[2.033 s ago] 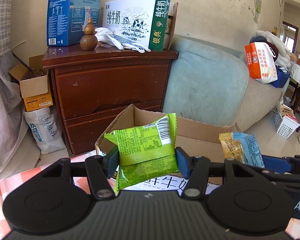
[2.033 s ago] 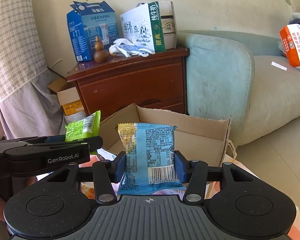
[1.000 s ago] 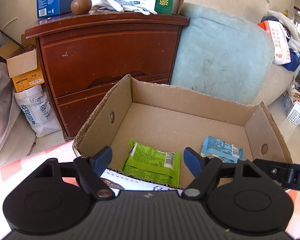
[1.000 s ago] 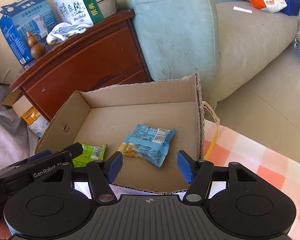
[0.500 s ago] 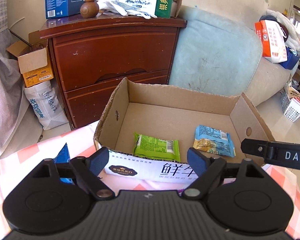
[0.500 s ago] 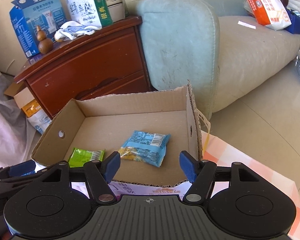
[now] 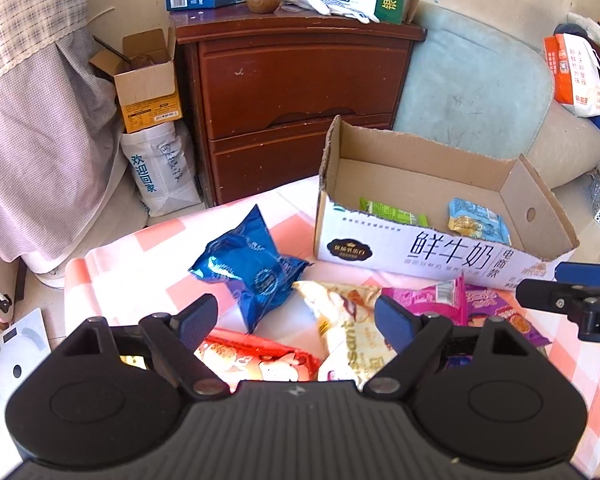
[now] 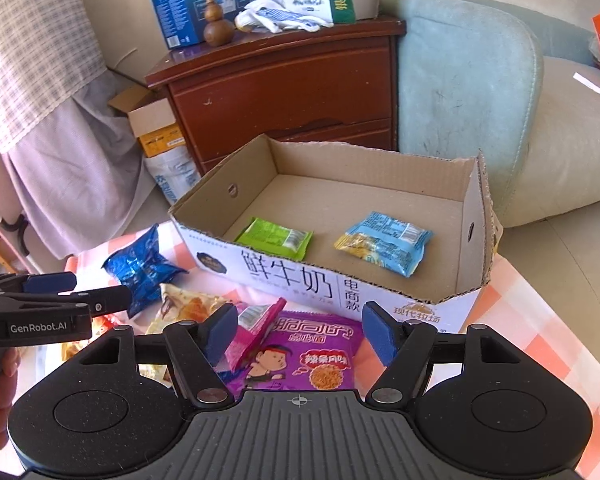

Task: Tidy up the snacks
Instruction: 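Withdraw both tools from the box back toward the snack pile, then grasp the gold wafer packet with the left tool while the right tool grasps the dark blue packet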

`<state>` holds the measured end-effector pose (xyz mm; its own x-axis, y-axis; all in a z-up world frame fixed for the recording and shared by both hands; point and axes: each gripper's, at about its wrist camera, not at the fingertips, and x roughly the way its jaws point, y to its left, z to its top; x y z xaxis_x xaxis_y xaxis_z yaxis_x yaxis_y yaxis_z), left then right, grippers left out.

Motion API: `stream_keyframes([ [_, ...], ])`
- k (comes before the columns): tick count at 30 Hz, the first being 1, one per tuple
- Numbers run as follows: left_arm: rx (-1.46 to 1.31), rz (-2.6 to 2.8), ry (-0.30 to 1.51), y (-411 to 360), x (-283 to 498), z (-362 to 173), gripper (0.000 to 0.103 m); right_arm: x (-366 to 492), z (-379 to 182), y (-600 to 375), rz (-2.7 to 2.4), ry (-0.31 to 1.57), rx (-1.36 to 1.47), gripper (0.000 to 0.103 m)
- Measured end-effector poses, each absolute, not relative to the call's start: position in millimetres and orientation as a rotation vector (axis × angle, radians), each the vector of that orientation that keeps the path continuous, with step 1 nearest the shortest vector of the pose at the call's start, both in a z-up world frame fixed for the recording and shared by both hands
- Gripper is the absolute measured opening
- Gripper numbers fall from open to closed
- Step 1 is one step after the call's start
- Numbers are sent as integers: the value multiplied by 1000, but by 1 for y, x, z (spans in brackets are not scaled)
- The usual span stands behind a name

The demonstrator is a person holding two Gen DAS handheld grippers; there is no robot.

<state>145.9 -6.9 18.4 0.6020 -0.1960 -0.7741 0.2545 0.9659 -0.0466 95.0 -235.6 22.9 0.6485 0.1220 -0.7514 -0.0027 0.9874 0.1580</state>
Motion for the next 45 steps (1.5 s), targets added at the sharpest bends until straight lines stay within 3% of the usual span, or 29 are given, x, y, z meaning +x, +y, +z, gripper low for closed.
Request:
stream_keyframes([
  [13, 85, -213, 919, 44, 119, 6, 86, 69, 9, -207, 269, 950, 100, 72],
  [37, -24, -115, 918, 93, 158, -53, 86, 87, -34, -183, 276, 1071, 53, 78],
  [45, 72, -179, 950, 80, 147, -59, 70, 83, -33, -174, 350, 1073, 19, 68],
])
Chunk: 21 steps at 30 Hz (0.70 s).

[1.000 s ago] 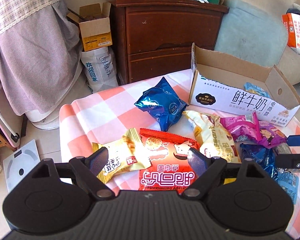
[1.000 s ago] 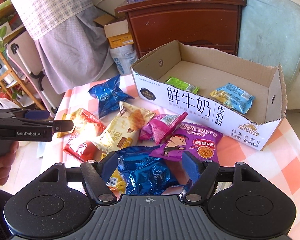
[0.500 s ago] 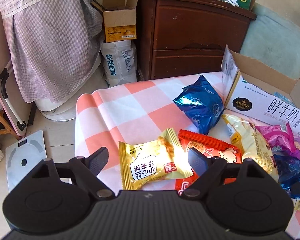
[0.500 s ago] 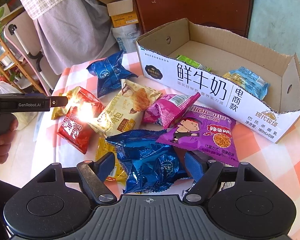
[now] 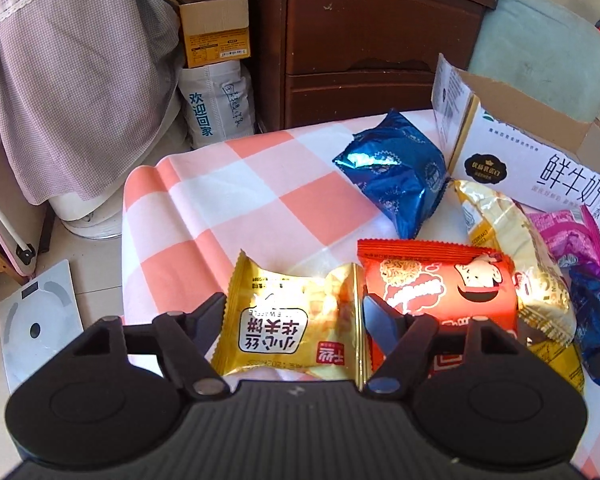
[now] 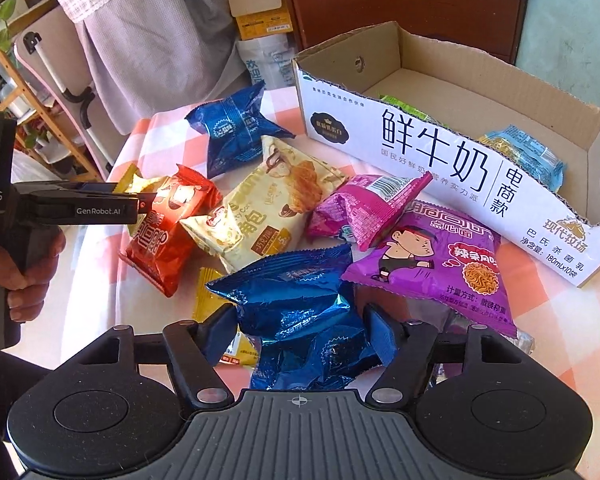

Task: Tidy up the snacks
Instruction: 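Grasp the gold wafer packet with the left tool while the right tool grasps the dark blue packet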

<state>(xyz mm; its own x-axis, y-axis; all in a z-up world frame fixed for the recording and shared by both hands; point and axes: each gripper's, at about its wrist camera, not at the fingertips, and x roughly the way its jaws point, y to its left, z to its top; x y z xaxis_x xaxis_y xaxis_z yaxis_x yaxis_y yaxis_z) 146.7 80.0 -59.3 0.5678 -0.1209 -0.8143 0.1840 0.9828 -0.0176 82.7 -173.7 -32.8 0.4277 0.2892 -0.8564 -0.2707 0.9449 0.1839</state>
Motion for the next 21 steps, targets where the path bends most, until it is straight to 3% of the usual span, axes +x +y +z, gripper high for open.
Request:
stream_keyframes([
  [5, 92, -213, 978, 76, 135, -54, 64, 80, -31, -171, 383, 1073, 20, 66],
  [21, 79, -230, 918, 76, 119, -22, 63, 78, -17, -170, 416, 1032, 54, 64],
])
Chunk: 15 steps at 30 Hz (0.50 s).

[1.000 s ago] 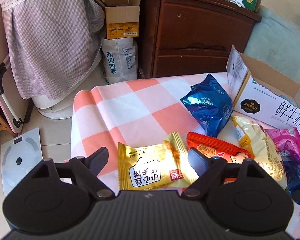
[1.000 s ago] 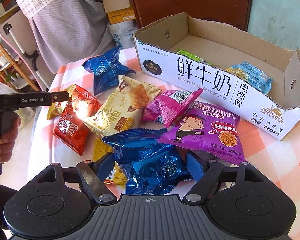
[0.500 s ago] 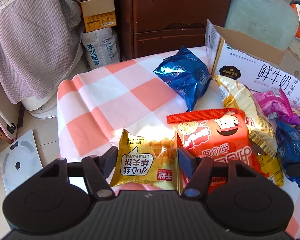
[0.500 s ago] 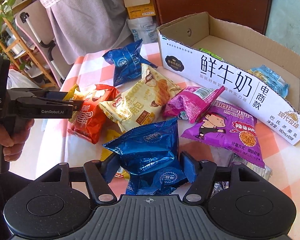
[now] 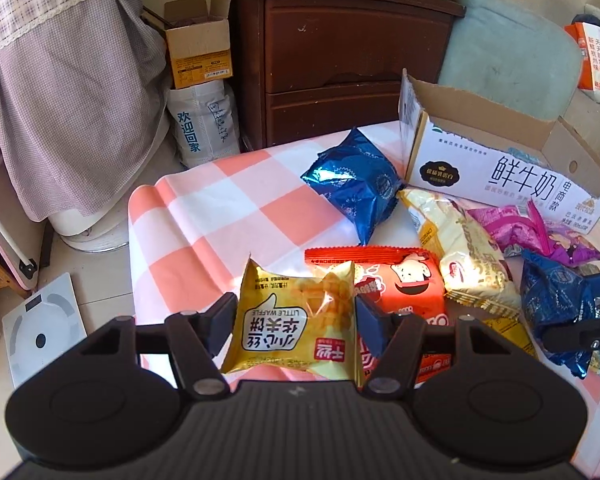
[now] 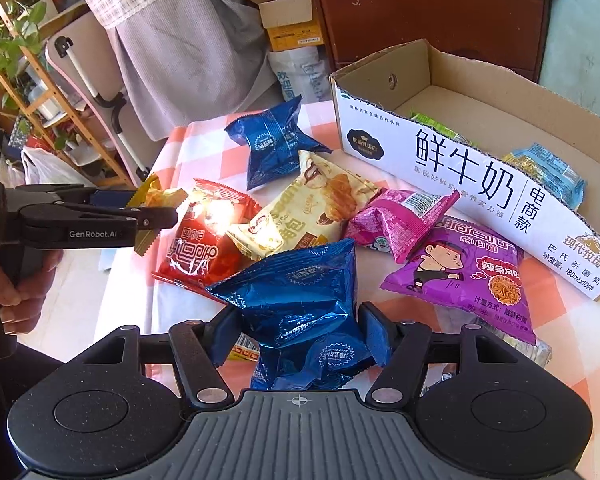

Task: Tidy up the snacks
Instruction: 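Grasp the gold wafer packet with the left tool while the right tool grasps the dark blue packet, then lift both held packets and carry them over the cardboard box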

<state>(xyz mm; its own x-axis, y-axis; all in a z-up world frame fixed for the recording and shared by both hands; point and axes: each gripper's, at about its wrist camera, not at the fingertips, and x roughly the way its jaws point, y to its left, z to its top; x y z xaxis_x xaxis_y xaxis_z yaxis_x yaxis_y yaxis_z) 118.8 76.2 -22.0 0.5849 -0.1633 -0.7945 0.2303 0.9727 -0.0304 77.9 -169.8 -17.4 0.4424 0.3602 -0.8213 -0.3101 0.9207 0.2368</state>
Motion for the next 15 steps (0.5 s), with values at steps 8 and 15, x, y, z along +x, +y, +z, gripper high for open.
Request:
stream_keyframes([
  [8, 109, -268, 860, 57, 113, -4, 63, 77, -7, -168, 418, 990, 43, 64],
  [15, 82, -273, 820, 48, 112, 11, 63, 77, 4, -169, 420, 950, 61, 64],
])
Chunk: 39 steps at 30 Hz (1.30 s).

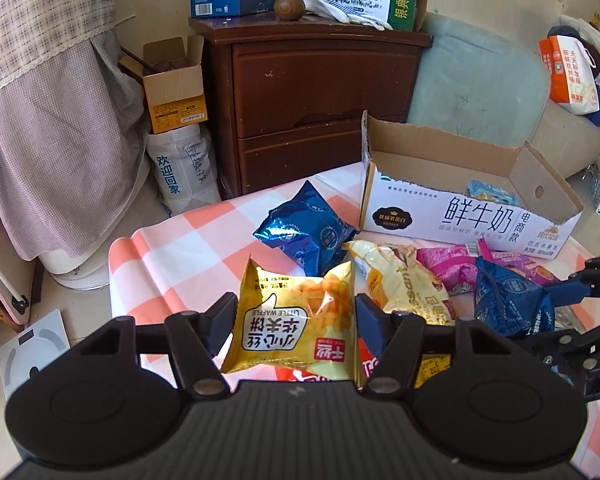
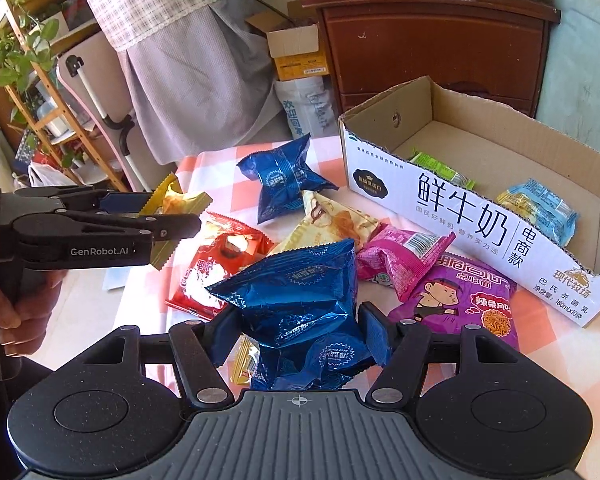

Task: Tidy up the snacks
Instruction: 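Lift both held packets and carry them over the cardboard box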

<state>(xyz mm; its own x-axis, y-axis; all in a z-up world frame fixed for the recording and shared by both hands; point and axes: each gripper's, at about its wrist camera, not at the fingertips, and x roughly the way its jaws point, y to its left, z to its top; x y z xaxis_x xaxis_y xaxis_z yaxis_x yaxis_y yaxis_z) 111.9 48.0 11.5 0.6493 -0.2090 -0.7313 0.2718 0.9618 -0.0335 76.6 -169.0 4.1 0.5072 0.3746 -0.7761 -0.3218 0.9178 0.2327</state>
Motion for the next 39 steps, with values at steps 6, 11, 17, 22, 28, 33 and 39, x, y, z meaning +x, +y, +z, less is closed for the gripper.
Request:
stream_keyframes([
  [6, 76, -277, 782, 36, 113, 25, 63, 79, 17, -175, 404, 906, 75, 64],
  [11, 60, -289, 756, 22, 118, 36, 63, 81, 32, -187, 367, 850, 97, 59],
  [17, 46, -314, 737, 0, 128, 46, 63, 91, 38, -201, 318, 826, 126, 53],
  [22, 28, -337, 736, -11, 129, 49, 63, 98, 21, -207, 327, 908, 164, 58],
  [28, 41, -326, 744, -8, 127, 46, 63, 83, -2, -198, 359, 1014, 58, 77],
  [33, 58, -318, 753, -2, 125, 42, 63, 58, -12, -186, 455, 1048, -47, 78],
  [39, 57, -314, 762, -3, 125, 40, 63, 49, -29, -172, 425, 1125, -73, 87],
])
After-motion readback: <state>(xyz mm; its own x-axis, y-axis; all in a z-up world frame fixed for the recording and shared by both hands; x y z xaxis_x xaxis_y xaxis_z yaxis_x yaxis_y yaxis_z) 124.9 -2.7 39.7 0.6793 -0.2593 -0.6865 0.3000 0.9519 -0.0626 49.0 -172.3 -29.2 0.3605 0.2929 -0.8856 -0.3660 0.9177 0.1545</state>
